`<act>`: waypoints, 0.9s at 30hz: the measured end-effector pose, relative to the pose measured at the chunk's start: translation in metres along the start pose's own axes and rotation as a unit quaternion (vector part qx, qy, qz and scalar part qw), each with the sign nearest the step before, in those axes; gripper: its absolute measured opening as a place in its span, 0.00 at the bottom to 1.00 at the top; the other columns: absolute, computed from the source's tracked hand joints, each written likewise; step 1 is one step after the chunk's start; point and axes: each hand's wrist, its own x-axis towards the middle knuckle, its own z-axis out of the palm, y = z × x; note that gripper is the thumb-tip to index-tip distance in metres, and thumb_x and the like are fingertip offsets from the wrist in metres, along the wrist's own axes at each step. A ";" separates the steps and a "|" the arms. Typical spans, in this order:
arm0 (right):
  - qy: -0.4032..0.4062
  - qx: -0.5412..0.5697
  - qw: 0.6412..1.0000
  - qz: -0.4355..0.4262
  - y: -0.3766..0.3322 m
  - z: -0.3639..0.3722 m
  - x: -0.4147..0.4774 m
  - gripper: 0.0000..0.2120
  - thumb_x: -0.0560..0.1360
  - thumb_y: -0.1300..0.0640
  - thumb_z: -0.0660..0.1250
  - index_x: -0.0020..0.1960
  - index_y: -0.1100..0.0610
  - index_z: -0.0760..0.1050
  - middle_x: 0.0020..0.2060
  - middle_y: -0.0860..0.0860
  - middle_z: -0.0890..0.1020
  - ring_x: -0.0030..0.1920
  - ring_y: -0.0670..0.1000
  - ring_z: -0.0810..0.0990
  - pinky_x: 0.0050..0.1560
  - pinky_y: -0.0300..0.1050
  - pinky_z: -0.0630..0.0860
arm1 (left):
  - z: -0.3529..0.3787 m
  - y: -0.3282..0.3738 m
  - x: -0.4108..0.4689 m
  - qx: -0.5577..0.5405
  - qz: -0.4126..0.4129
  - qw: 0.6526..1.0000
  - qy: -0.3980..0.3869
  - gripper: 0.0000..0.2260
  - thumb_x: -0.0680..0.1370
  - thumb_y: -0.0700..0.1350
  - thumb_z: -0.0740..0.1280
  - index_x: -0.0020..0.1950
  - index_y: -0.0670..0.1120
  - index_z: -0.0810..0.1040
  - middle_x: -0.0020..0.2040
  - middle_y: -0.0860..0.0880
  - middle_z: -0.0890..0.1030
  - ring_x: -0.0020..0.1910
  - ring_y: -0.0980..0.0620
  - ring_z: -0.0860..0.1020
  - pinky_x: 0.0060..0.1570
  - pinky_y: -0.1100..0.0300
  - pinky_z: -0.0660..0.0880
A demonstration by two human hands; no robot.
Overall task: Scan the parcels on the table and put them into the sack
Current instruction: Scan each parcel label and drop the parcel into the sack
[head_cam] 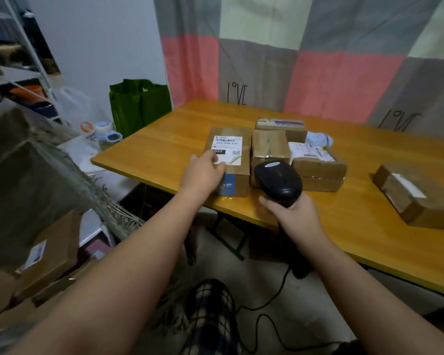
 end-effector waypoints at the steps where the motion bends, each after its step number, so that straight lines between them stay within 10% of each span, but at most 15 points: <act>1: -0.005 0.014 1.000 0.001 -0.004 0.003 0.002 0.12 0.69 0.55 0.76 0.50 0.48 0.78 0.45 0.48 0.84 0.50 0.47 0.81 0.51 0.43 0.76 | -0.004 -0.005 -0.006 -0.002 0.006 1.000 0.002 0.13 0.78 0.55 0.63 0.59 0.50 0.74 0.57 0.45 0.72 0.53 0.43 0.75 0.47 0.58 0.66; 6: -0.056 0.098 0.993 0.019 -0.025 0.028 0.013 0.13 0.70 0.58 0.75 0.49 0.44 0.77 0.43 0.38 0.80 0.42 0.33 0.79 0.37 0.25 0.71 | -0.019 -0.030 -0.031 -0.118 -0.040 0.992 0.019 0.19 0.77 0.59 0.64 0.61 0.49 0.71 0.54 0.49 0.74 0.51 0.50 0.75 0.47 0.56 0.72; 11: -0.095 0.089 0.990 0.046 -0.017 0.045 0.006 0.16 0.70 0.59 0.75 0.54 0.47 0.77 0.48 0.42 0.81 0.48 0.37 0.77 0.40 0.29 0.69 | -0.028 -0.028 -0.039 -0.309 -0.230 0.919 -0.080 0.13 0.80 0.54 0.59 0.52 0.46 0.73 0.43 0.48 0.76 0.41 0.51 0.75 0.35 0.59 0.71; 19: -0.079 0.089 0.993 0.008 -0.011 0.030 0.001 0.20 0.68 0.62 0.77 0.56 0.49 0.76 0.47 0.40 0.81 0.51 0.38 0.78 0.41 0.24 0.71 | -0.034 -0.050 -0.052 -0.461 -0.165 0.865 -0.110 0.15 0.75 0.38 0.69 0.54 0.51 0.68 0.40 0.49 0.83 0.32 0.56 0.81 0.27 0.64 0.75; 27: 0.010 0.023 0.996 -0.085 -0.050 0.011 -0.003 0.10 0.68 0.53 0.76 0.46 0.45 0.79 0.41 0.40 0.82 0.41 0.29 0.77 0.39 0.22 0.69 | -0.038 -0.049 -0.040 -0.440 -0.023 0.896 -0.064 0.39 0.68 0.33 0.75 0.73 0.50 0.60 0.60 0.49 0.76 0.57 0.56 0.78 0.55 0.58 0.77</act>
